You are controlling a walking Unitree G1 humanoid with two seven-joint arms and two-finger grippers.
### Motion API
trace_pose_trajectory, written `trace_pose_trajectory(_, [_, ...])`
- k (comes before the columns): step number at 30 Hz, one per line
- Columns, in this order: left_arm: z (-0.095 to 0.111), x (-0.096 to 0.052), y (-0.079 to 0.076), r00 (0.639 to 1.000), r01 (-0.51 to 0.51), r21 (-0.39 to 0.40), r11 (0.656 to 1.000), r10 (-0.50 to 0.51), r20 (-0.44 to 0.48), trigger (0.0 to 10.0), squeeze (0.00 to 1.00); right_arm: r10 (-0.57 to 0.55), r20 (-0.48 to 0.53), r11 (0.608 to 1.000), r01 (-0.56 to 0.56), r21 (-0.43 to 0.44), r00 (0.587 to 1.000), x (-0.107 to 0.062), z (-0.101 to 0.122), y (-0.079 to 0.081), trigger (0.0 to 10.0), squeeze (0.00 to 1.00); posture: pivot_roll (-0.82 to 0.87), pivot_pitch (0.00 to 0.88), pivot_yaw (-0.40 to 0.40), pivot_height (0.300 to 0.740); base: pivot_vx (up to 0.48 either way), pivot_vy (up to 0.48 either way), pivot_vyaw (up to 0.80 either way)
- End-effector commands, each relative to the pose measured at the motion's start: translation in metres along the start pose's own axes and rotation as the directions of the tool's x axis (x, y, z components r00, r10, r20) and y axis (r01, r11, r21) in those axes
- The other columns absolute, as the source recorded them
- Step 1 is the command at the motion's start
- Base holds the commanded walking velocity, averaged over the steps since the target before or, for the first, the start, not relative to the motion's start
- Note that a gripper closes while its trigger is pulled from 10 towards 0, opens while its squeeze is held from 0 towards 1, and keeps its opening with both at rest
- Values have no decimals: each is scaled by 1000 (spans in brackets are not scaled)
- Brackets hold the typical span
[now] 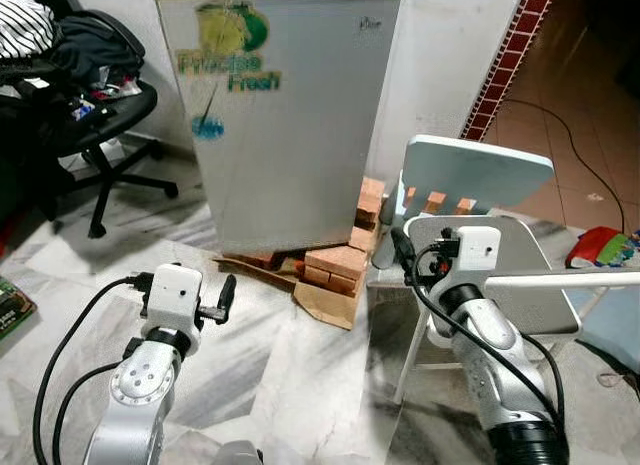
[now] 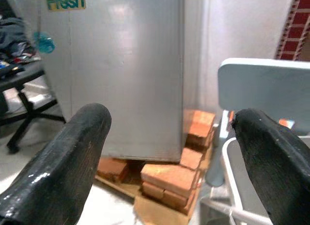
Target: Restocking fridge
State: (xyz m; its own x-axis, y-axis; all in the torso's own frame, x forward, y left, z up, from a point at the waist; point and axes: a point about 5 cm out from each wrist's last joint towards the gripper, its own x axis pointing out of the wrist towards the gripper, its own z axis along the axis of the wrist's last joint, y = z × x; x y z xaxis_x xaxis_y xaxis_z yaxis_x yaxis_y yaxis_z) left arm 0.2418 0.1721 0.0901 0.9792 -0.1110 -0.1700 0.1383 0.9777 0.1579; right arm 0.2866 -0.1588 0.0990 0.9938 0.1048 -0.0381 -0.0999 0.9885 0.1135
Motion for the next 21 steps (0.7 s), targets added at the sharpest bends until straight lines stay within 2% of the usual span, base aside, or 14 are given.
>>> trace_pose_trajectory(1, [1,3,-5,1000,25,-6,1000,-25,10,10000,0,-26,14,1000,26,-1,1000,2,2,-2,10000,0,124,0,-39,740,0,0,0])
trace_pose_trajectory(5, [2,3,-9,998,63,14,998,-63,25,10000,0,-52,20,999,52,-14,998,3,3,-4,10000,0,115,0,-39,740,0,0,0])
trace_pose_trajectory(10, [4,2,-12,992,112,-22,993,-110,56,10000,0,-75,16,997,75,-20,997,3,0,-7,10000,0,110,0,-44,740,0,0,-800])
trace_pose_trajectory(17, [3,4,-15,992,113,-14,993,-112,56,10000,0,-82,11,996,83,-25,997,4,-1,-8,10000,0,111,0,-48,740,0,0,-800])
trace_pose_trajectory(21, [7,5,-23,982,172,-29,985,-170,78,10000,0,-90,10,996,90,-27,996,5,-2,-9,10000,0,108,0,-46,740,0,0,-800])
